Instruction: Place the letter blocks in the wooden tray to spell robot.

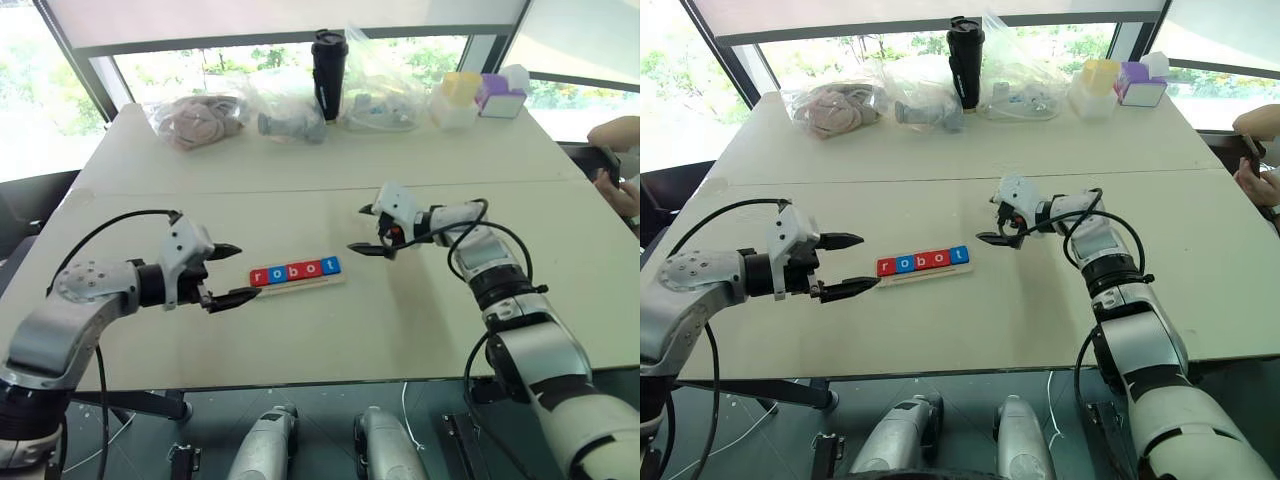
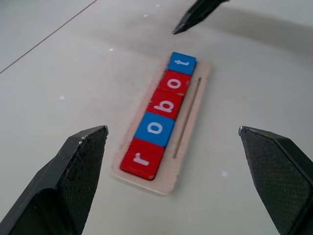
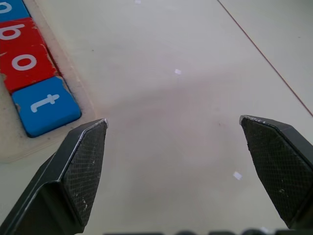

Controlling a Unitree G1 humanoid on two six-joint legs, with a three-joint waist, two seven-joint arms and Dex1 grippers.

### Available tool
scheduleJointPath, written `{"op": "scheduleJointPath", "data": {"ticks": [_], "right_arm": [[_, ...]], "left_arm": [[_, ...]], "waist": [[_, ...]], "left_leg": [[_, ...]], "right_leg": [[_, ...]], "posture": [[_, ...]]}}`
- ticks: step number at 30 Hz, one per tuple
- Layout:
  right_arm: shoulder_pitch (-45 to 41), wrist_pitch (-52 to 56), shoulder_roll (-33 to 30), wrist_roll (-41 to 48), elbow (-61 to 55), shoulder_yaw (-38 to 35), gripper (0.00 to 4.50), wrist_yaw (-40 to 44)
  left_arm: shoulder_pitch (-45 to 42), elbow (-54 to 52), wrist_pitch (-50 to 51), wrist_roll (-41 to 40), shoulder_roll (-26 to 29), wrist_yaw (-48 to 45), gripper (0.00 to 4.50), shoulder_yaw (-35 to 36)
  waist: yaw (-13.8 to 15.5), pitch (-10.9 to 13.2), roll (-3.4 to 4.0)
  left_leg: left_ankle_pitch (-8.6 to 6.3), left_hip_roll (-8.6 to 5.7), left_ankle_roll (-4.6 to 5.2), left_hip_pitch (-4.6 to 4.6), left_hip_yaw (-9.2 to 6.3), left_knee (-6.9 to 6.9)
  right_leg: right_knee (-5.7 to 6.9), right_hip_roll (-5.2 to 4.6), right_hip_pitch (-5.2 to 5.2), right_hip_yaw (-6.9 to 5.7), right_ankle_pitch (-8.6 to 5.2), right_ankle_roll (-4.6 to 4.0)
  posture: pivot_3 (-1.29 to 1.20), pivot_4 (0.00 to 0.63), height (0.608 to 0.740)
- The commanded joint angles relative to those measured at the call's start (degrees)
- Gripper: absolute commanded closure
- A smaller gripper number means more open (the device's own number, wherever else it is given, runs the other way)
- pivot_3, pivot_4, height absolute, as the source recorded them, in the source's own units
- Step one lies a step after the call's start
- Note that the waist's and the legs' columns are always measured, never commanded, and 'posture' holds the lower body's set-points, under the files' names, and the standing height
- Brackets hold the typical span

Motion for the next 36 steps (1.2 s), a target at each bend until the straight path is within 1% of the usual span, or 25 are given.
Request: {"op": "scheduleJointPath", "data": {"ticks": [1,5,18,22,25,27,31,33,34,36], "right_arm": [[-0.12,1.02,0.76,0.97,-3.61,-0.27,0.02,-0.59],[0.7,1.72,1.71,1.27,-4.56,0.19,0.02,-0.24],[2.3,2.23,2.74,1.04,-4.39,1.22,0.02,-0.56],[1.54,3.3,2.61,2.53,-7.16,-0.56,0.02,-1.63],[1.74,8.37,0.63,5.23,-16.58,-3.3,0.02,-2.19],[4.4,13.91,-1.04,7.47,-26.42,-4.51,0.02,-1.77],[12.3,26.94,-4.79,12.33,-45.21,-7.57,0.02,-3.0],[17.16,34.9,-7.05,15.16,-53.99,-10.25,0.02,-4.55],[21.22,40.96,-8.27,18.21,-60.28,-12.99,0.02,-5.34],[25.59,48.26,-9.62,22.27,-67.55,-15.99,0.02,-6.86]], "left_arm": [[-0.94,0.96,-1.61,0.37,1.62,-0.51,0.0,3.24],[-0.17,1.67,-2.04,0.58,2.28,-0.79,0.0,4.01],[1.45,0.49,-1.53,-0.06,1.67,0.59,0.0,4.88],[1.59,0.35,-1.27,-0.68,1.26,0.97,0.0,5.39],[2.92,-0.83,-0.26,-2.75,1.07,0.88,0.0,7.83],[4.94,-2.03,0.43,-3.36,1.81,0.47,0.0,9.14],[11.71,-6.58,2.19,-5.26,2.32,0.23,0.0,12.45],[15.15,-8.96,3.2,-6.4,2.12,0.5,0.0,14.6],[17.0,-9.76,3.63,-6.41,1.55,1.59,0.0,15.93],[19.03,-10.53,3.95,-6.44,0.95,3.0,0.0,17.39]], "waist": [[0.04,0.0,0.0],[0.04,0.0,0.0],[0.08,0.0,0.0],[0.09,0.0,0.0],[0.11,0.01,0.01],[0.19,0.01,0.0],[0.38,-0.01,-0.02],[0.57,-0.01,-0.02],[0.65,-0.01,-0.02],[0.81,-0.01,-0.02]], "left_leg": [[0.0,0.0,0.0,0.0,0.0,0.0],[0.0,0.0,0.0,0.0,0.01,0.0],[0.0,0.0,0.0,0.0,0.01,0.01],[0.0,0.0,0.0,0.0,0.01,0.01],[0.0,0.0,0.0,-0.04,0.02,0.0],[0.0,0.0,0.0,-0.08,0.02,-0.01],[-0.04,0.01,0.01,-0.08,0.01,-0.14],[-0.05,0.01,0.02,-0.14,0.01,-0.13],[-0.07,0.01,0.01,-0.18,0.0,-0.13],[-0.11,0.01,-0.05,-0.32,0.0,-0.09]], "right_leg": [[0.0,0.0,0.0,0.0,0.0,0.0],[-0.01,0.0,0.0,-0.01,0.0,0.0],[0.0,0.0,0.0,0.0,0.0,0.0],[0.0,-0.01,0.0,0.0,0.0,0.0],[0.0,-0.02,-0.05,0.02,0.0,0.0],[0.02,-0.04,-0.12,0.07,0.01,0.02],[-0.02,-0.15,-0.14,0.08,-0.03,0.0],[-0.05,-0.2,-0.17,0.09,-0.11,-0.13],[-0.07,-0.23,-0.19,0.1,-0.14,-0.17],[-0.1,-0.29,-0.3,0.1,-0.16,-0.19]], "posture": [[0.0,0.15,0.74],[0.0,0.15,0.74],[0.0,0.15,0.74],[0.0,0.15,0.74],[0.0,0.15,0.74],[0.0,0.15,0.74],[0.0,0.15,0.74],[0.0,0.15,0.74],[0.0,0.15,0.74],[0.0,0.15,0.74]]}}
